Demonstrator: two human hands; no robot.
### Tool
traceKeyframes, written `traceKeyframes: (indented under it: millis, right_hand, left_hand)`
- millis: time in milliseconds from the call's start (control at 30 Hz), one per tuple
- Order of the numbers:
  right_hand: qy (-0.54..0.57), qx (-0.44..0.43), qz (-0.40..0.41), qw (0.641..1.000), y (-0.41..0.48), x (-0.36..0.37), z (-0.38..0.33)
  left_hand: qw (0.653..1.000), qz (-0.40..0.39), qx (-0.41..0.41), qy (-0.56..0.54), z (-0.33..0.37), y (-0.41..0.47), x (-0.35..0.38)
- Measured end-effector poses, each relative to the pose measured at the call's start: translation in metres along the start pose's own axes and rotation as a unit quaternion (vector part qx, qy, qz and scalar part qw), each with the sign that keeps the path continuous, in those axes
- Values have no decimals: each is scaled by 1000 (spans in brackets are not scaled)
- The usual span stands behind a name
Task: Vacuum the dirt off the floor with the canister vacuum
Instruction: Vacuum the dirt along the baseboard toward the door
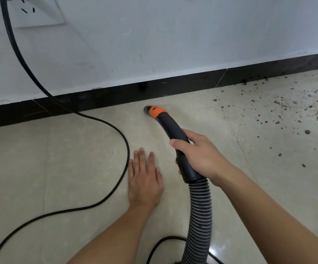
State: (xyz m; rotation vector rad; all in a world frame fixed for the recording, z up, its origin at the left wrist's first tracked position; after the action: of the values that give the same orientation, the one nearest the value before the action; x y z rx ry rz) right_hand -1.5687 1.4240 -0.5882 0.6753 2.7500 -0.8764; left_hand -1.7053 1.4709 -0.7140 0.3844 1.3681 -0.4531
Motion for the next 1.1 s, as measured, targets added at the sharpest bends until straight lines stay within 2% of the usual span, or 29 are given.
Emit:
traceKeyframes:
  millis: [167,267,367,467,633,767,867,967,1100]
  right_hand:
    - [3,49,109,993,-52,-50,49]
    - [55,95,155,982,-89,-74,70]
    - [70,104,156,980,-98,-70,71]
    - [37,92,137,986,-81,-51,54]
    - [4,79,226,971,-40,-68,45]
    - [27,114,233,965,-61,-62,51]
    - [87,168,245,951,-117,-54,68]
    - [103,209,304,924,-170,-69,87]
    - [163,246,332,896,-203,-86,109]
  left_hand:
    - [1000,7,3,-4,-3,-1,1]
    - [1000,11,5,-15,-1,-1,1]
    - [1000,8,5,-26,0,-1,1]
    - [999,0,2,-33,1,-1,2]
    - [999,-23,3,-41,-1,-1,9]
    - [997,-56,8,-47,-1,-1,11]
    - [995,-83,22,-45,-1,-2,7]
    - [992,-111,59,-32,6,0,6]
    - [983,-133,122,20,29,20,12]
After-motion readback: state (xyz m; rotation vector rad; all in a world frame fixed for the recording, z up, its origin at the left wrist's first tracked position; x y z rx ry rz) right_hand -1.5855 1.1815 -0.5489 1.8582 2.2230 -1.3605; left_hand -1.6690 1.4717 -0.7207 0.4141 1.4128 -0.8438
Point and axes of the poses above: each hand's wrist, its own y-axis towards the middle knuckle, its own x-axis out of the palm, z = x × y, the point moved 9 cm from there along y, towards the middle knuckle, and after that the axes turned 4 degrees about z, right-handed, at the moved point
